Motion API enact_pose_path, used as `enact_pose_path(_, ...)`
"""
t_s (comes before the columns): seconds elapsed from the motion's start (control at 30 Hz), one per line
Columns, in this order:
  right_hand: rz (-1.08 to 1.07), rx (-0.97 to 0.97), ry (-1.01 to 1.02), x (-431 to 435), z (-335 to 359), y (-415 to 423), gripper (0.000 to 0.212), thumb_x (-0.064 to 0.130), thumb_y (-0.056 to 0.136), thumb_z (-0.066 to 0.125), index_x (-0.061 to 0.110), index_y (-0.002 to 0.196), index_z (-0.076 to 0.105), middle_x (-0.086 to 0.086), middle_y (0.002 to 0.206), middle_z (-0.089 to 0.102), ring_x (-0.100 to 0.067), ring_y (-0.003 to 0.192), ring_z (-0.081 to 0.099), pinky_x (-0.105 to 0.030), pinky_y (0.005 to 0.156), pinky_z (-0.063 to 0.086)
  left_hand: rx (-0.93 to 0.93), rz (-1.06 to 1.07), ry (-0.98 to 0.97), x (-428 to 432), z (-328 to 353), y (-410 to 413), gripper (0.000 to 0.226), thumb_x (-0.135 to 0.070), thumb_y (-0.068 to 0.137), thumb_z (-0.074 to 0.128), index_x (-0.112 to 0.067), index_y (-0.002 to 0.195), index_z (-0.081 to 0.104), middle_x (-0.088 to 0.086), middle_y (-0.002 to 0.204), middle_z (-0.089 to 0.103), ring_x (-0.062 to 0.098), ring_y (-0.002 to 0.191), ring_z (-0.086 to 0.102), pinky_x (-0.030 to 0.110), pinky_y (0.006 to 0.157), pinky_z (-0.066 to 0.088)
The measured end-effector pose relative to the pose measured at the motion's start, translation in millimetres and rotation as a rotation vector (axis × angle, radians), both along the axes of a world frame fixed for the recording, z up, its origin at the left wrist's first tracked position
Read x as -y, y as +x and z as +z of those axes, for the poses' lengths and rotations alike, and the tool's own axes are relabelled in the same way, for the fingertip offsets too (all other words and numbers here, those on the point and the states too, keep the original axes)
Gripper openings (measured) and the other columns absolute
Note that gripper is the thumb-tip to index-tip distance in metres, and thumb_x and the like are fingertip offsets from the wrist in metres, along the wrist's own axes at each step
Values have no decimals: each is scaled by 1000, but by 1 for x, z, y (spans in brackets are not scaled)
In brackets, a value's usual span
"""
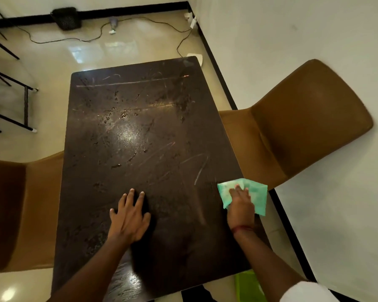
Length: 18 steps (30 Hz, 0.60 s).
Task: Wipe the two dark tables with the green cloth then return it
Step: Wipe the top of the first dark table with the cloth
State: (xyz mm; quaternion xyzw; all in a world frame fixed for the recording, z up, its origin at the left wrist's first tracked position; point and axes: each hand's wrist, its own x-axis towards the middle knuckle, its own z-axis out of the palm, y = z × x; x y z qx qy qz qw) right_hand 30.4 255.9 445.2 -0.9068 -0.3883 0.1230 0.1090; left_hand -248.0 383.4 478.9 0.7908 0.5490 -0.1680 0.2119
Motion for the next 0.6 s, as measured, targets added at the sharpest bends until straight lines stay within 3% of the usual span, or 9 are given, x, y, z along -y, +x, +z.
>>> enact_pose_path(0.07,116,-12,7,-13,0,-16,51,-10,75,64,10,122,60,-17,134,53,-42,127,43,-48,105,34,-2,6,-21,0,1,0,70,-47,96,38,-26,156,8,5,164,-1,28,149,1,63,114,20)
enact_pose_path(0.13,392,39,35,2,-5,-18,63,-15,58,72,9,116,65,-18,125,60,-45,115,54,-53,93,44,6,11,-29,-3,4,1,68,-46,97,38,-26,155,10,4,164,0,28,149,2,63,114,19)
enact_pose_path(0.23,715,147,33,32,-9,26,61,-11,62,60,8,120,61,-18,124,60,-43,111,57,-57,85,48,19,6,0,-9,4,-2,66,-45,97,38,-27,155,13,5,164,1,28,149,1,63,114,18)
enact_pose_path(0.27,654,140,30,33,-9,43,59,-12,67,55,7,122,59,-18,125,59,-44,112,56,-58,85,48,18,5,9,-11,3,-4,67,-45,96,38,-28,155,12,5,164,-1,29,149,-1,63,115,18)
enact_pose_path(0.37,170,54,-34,-7,-1,59,53,-11,79,56,9,128,54,-18,136,50,-42,126,44,-54,98,43,5,26,-2,-15,-1,-10,69,-45,96,39,-29,155,8,6,163,-6,33,149,-4,65,114,17)
enact_pose_path(0.43,57,48,-26,-41,3,37,47,-2,87,51,12,132,50,-15,142,44,-36,135,32,-48,104,35,11,60,-24,-16,-3,-8,69,-45,95,39,-30,155,9,5,163,-4,33,148,-3,67,113,17)
enact_pose_path(0.5,191,28,-11,-61,2,1,51,-3,87,49,15,135,47,-13,145,41,-36,137,28,-45,107,32,29,92,-42,-18,-3,-5,67,-45,95,40,-31,155,12,4,163,-1,33,148,-1,68,113,16)
enact_pose_path(0.6,546,41,29,-39,-6,-40,69,-7,58,74,14,122,61,-13,129,59,-37,120,52,-45,93,47,42,84,-79,-26,-2,-9,64,-45,95,39,-34,154,16,3,164,1,35,147,2,68,113,18)
